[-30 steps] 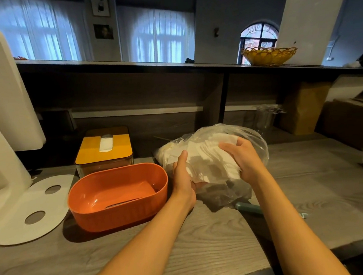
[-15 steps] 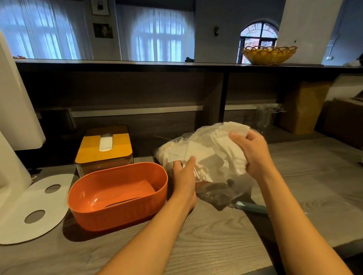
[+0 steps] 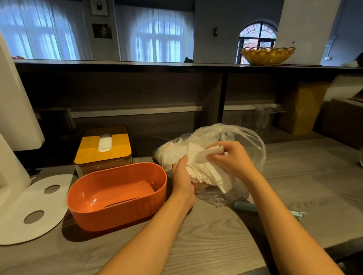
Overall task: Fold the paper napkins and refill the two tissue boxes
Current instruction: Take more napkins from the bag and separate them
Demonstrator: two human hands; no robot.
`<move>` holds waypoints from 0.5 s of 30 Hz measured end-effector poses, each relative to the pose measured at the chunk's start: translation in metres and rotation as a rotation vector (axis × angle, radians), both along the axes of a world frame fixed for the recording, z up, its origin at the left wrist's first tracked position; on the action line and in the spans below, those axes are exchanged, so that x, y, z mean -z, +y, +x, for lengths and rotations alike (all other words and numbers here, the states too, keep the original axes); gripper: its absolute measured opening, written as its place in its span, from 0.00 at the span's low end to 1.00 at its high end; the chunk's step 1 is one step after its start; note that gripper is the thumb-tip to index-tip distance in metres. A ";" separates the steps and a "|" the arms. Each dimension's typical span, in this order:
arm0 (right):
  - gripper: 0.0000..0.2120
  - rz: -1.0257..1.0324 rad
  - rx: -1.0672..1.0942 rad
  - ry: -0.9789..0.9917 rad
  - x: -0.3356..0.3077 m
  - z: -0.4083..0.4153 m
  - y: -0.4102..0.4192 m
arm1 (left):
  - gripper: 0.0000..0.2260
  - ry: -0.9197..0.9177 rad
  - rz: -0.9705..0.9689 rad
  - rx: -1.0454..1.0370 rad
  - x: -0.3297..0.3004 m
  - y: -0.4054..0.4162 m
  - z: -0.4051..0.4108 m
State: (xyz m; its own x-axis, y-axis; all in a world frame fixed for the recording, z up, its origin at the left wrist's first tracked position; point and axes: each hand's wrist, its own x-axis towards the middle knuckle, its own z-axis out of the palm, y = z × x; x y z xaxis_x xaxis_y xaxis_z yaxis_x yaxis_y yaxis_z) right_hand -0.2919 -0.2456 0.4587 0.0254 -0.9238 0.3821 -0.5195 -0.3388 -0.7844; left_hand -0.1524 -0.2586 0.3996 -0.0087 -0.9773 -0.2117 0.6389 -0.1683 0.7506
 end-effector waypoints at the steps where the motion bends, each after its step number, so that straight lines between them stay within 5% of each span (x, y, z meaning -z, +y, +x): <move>1: 0.07 -0.009 0.011 -0.029 0.000 0.000 0.000 | 0.16 0.000 0.003 0.003 0.000 0.000 0.000; 8: 0.08 -0.133 0.097 -0.475 -0.011 -0.009 0.005 | 0.14 -0.011 0.013 -0.019 -0.004 0.001 0.000; 13: 0.11 -0.145 -0.025 -0.951 -0.020 -0.015 0.010 | 0.16 -0.005 0.026 -0.018 -0.005 0.003 -0.001; 15: 0.09 -0.130 -0.057 -1.002 -0.022 -0.017 0.012 | 0.16 0.011 0.035 -0.018 -0.006 0.004 0.000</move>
